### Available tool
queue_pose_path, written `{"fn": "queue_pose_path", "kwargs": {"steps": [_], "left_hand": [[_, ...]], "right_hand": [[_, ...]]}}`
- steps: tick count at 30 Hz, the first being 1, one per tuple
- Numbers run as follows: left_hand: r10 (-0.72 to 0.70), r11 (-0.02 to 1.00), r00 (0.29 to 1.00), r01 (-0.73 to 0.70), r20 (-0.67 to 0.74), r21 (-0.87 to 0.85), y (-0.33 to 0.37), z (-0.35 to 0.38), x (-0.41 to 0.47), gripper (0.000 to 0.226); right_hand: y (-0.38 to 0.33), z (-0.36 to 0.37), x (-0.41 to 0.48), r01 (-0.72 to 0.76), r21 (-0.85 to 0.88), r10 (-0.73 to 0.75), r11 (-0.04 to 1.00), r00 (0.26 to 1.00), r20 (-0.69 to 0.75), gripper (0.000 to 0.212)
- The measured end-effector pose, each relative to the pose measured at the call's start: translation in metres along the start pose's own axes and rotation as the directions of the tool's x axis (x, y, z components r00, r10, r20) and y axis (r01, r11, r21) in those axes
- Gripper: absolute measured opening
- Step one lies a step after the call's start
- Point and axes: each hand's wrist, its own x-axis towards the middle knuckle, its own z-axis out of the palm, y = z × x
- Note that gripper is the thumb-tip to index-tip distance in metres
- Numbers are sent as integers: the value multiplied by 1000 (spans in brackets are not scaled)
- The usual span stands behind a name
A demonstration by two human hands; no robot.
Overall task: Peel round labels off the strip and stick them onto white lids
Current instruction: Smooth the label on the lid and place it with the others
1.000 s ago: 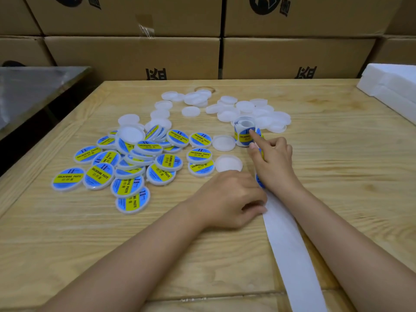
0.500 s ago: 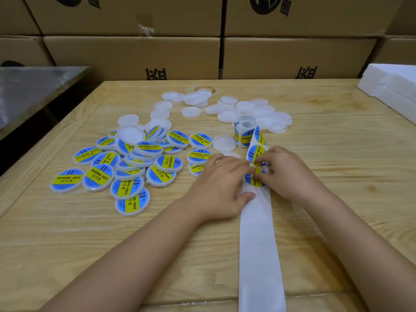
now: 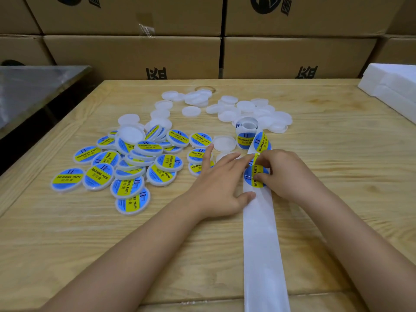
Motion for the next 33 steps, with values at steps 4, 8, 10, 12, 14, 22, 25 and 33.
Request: {"fn": "queue_pose_path", "kwargs": {"steps": [4,8,10,12,14,22,25,33], "left_hand": [[-8,1000,1000,8,-9,-27,0,-1,0,82],[-10,998,1000,10,-8,-58,0,-1,1,83],[-16,997,1000,15,-8,-76,0,0,1,86],[-30,994,1000,29,0,-103,-1,0,2,91],[-40,992,999,41,6,-121,-2,0,2,95],[-56,980,998,62,36,-188,-1,-1,2,103],[-60,974,997,69,49,-216,1,0,3,120],[-162,983,983,152,-91,-107,-5,1,3,88]], "right_hand": [[-5,-1,-3,-11,-43,8,999,998,-62,20],[-7,-4,-5,30,-67,-40,997,985,-165,13],[-7,-8,-6,51,-21,-54,999,975,-214,8],[-7,-11,-8,71,46,-58,996,968,-245,4],[-9,-12,-9,104,108,-70,989,957,-282,2],[-18,-14,-9,134,856,242,500,927,-286,18],[-26,3,-7,-42,980,356,-196,928,111,12],[-28,24,0,-60,937,407,-343,890,206,9]]}}
